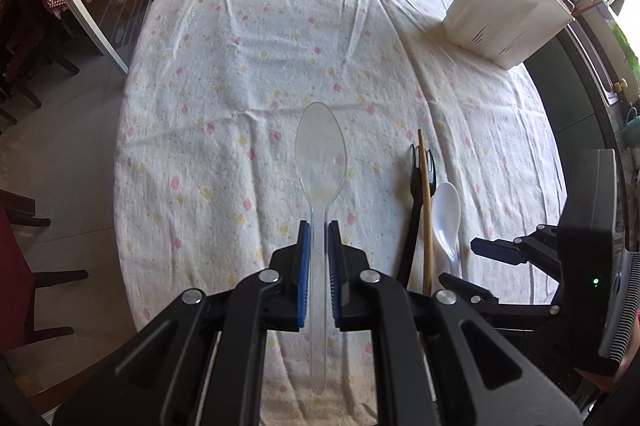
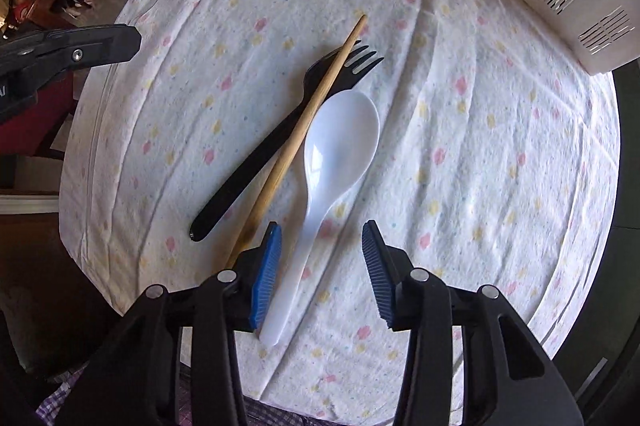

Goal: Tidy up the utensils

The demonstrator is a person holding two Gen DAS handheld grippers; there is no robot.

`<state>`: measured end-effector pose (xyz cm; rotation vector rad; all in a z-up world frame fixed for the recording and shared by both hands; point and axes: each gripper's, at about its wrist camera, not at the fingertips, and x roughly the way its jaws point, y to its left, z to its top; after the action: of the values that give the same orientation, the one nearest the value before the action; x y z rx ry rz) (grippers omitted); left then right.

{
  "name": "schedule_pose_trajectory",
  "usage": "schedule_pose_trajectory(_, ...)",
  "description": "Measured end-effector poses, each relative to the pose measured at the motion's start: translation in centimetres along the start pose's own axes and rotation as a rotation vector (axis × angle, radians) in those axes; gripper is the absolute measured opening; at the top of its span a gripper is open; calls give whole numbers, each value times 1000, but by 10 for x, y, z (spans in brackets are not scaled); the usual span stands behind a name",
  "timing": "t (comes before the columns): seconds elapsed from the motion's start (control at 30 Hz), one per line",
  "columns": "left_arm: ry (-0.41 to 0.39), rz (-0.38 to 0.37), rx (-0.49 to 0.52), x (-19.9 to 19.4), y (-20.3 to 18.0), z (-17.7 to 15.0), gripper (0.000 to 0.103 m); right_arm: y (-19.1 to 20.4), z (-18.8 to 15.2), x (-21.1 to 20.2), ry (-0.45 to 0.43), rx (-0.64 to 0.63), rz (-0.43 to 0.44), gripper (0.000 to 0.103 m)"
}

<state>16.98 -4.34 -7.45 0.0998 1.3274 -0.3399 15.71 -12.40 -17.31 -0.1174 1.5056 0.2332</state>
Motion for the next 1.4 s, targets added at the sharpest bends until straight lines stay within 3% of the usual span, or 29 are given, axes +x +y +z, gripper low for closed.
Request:
schedule_pose_trajectory(0.27,-14,-30,20,-5,-2,-6,9,16,28,7,12,-5,-89,38)
schedule_pose_trajectory(0.47,-22,-38,25,-9,-4,-5,9,2,70,-1,14,28,-54,37)
schedule_pose_trajectory(0.53,-20,-39,25,-9,-4,-5,9,-2,72,-6,-8,19,-73,36)
schedule_pose_trajectory(0.77,-61,-82,29,-25,-21,14,9,-45,49,-54,-162,113,49,36)
schedule_pose_trajectory(0.97,-257,-160,93,-85,-82,74,9,-125,-1,-109,-375,276,129,36)
schedule_pose_trajectory(1.03,-345,-200,112,-106,-111,101,9,-154,-34,-120,-423,320,130,36)
schedule_pose_trajectory(1.13,-490,-266,126,-125,-153,143,9,-183,-54,-131,-472,381,142,36)
schedule_pose_trajectory(1.3,-732,-305,130,-115,-200,198,9,-216,-83,-140,-529,423,174,36)
schedule_pose_trajectory(1.4,-792,-261,105,-87,-215,217,9,-224,-92,-142,-563,431,189,36)
